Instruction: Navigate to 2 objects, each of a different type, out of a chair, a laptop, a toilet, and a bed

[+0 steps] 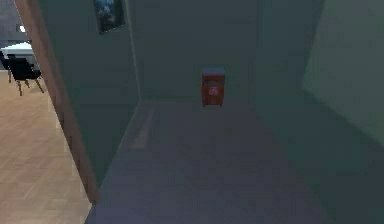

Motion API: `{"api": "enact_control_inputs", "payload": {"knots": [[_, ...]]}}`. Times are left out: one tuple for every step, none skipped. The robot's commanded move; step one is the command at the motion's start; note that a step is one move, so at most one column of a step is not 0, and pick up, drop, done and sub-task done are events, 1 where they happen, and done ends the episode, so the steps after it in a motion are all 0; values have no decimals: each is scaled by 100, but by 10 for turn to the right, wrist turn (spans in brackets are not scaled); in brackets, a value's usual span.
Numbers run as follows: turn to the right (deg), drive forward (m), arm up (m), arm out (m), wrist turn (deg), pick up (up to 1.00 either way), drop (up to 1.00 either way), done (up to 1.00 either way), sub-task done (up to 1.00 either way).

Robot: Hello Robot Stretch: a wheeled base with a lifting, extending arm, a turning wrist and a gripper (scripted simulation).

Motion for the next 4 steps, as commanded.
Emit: {"api": "enact_control_inputs", "payload": {"knots": [[-60,0,0,0,0,0,0,0,0],[0,35,0,0,0,0,0,0,0],[0,15,0,0,0,0,0,0,0],[-450,0,0,0,0,0,0,0,0]]}}
